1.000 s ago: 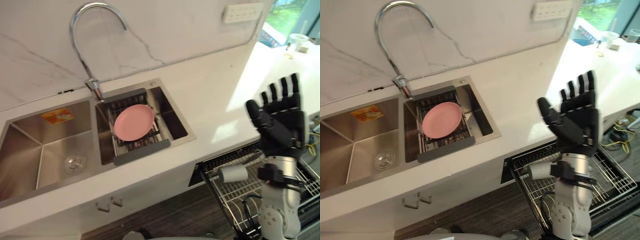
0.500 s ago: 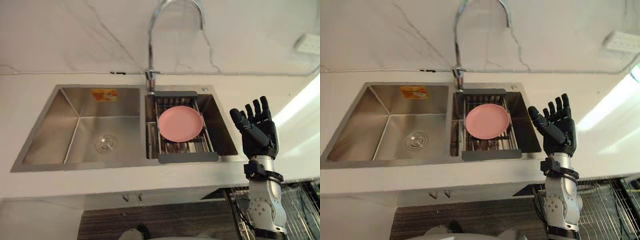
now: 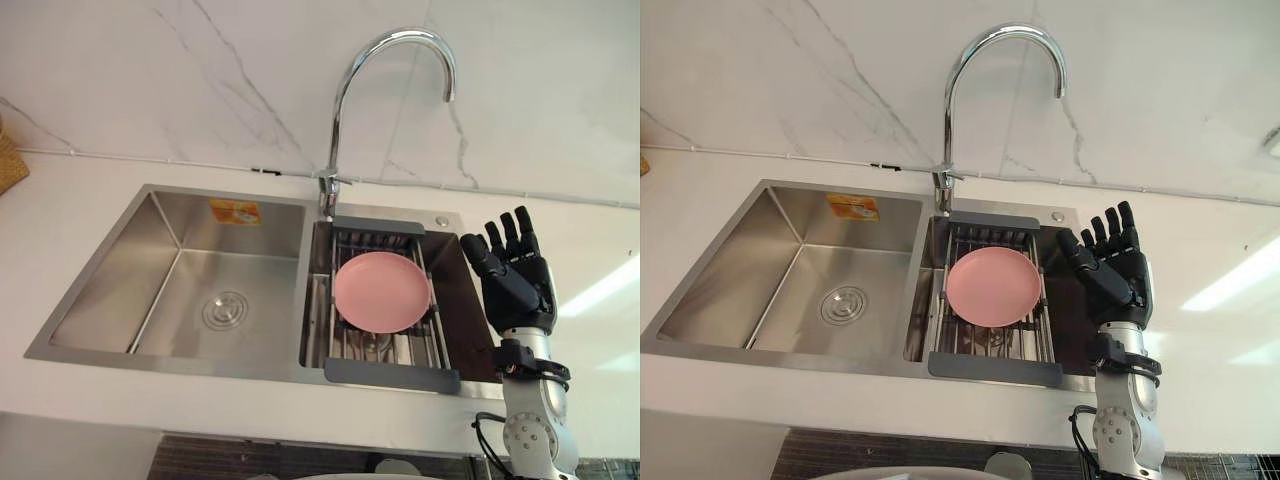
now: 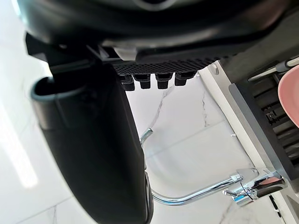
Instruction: Walk over to the sink, pick up the cup, carry it to the dishwasher, place the cup inside the dishwasher, then close the dishwasher door
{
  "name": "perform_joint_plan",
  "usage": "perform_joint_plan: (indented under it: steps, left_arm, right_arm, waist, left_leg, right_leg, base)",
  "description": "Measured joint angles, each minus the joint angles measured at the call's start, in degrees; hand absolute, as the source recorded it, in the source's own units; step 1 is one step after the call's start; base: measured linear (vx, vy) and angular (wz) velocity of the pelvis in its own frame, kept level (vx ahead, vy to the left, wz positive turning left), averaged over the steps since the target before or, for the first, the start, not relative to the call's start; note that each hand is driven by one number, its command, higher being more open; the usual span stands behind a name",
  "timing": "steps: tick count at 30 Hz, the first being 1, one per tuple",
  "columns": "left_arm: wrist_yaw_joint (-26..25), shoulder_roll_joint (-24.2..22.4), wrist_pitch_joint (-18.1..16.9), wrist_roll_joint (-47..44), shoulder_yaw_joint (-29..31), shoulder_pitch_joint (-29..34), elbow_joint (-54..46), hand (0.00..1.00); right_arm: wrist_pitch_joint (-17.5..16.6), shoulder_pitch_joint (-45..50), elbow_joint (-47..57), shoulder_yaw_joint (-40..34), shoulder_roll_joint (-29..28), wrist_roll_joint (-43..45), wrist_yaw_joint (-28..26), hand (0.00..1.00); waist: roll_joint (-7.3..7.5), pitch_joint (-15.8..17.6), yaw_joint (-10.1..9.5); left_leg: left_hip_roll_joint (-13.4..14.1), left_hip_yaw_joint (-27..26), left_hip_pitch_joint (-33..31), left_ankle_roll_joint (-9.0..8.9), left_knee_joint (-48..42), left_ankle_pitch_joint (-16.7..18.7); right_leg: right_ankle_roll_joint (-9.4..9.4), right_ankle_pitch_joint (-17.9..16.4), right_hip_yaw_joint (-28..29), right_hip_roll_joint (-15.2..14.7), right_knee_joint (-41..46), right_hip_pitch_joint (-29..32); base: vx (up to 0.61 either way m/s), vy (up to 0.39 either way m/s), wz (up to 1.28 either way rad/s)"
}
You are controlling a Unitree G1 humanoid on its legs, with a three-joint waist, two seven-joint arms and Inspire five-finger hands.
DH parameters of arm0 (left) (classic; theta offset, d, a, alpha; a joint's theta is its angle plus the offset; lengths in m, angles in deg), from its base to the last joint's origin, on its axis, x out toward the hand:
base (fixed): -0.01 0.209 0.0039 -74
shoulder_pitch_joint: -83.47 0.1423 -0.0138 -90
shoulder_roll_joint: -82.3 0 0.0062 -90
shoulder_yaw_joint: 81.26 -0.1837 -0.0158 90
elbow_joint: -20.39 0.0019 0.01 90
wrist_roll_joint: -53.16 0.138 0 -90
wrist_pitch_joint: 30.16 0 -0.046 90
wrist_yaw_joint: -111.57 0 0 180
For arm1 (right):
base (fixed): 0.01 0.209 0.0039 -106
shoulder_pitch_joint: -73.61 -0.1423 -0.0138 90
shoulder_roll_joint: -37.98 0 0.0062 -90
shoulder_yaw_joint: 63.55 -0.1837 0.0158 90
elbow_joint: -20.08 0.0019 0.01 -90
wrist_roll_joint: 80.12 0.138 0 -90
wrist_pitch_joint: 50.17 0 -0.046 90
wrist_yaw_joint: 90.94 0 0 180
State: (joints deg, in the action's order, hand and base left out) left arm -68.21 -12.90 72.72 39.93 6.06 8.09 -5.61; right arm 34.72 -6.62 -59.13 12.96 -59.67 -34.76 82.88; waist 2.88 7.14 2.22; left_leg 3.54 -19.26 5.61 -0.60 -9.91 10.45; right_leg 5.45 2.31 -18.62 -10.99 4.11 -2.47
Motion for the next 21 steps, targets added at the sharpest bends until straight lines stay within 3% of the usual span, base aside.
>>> perform_joint_plan:
  steps: [8,13,17,19,21]
  left_arm:
    - [4.3,0.5,0.2,5.3,-6.9,-1.3,-0.8,1.00]
    - [5.0,1.1,5.0,2.2,-9.0,-1.8,-1.4,1.00]
    - [4.9,1.1,4.6,5.4,-9.0,-1.9,-1.4,1.00]
    - [4.7,1.5,4.0,5.7,-8.8,-2.0,-1.4,1.00]
    - [4.2,1.6,4.2,6.2,-8.6,-2.1,-1.5,1.00]
  right_arm:
    - [1.7,0.7,0.9,0.2,0.8,0.1,-0.5,1.00]
    - [2.7,2.4,0.8,-3.9,2.8,-0.3,-0.7,1.00]
    - [1.1,5.2,1.9,-5.8,1.7,-0.3,3.7,1.00]
    - [0.4,6.5,3.6,-4.7,-1.1,-0.6,5.2,1.00]
    - [0.3,8.9,4.7,-2.0,-3.8,-1.8,6.1,1.00]
  waist:
    - [-2.33,-0.1,-0.31]
    - [-2.88,-0.1,0.22]
    - [-2.50,0.2,0.58]
    - [-1.14,0.9,0.50]
    - [-0.43,1.7,0.83]
  left_leg:
    - [1.7,-0.7,1.2,-1.06,1.6,-1.0]
    - [2.3,-6.4,2.2,-1.78,3.7,-1.5]
    - [1.1,-9.0,4.3,-1.75,5.1,-1.5]
    - [-0.1,-11.4,4.3,-1.39,5.4,-1.6]
    - [0.5,-14.0,3.3,-0.60,4.7,-1.2]
  right_leg:
    - [-0.84,-0.6,-1.6,1.6,-2.0,-0.3]
    - [-1.28,-1.0,-0.9,1.8,4.1,5.4]
    - [-1.71,-1.3,-0.7,0.5,9.0,7.8]
    - [-1.68,-1.1,-0.7,-0.1,7.7,8.7]
    - [-1.75,-0.1,-2.6,-0.3,5.0,9.2]
  base:
    - [-0.01,-0.052,-0.04]
    - [0.02,-0.040,-0.54]
    - [-0.08,0.043,-0.42]
    - [-0.18,0.052,-0.50]
    - [-0.16,0.002,-0.62]
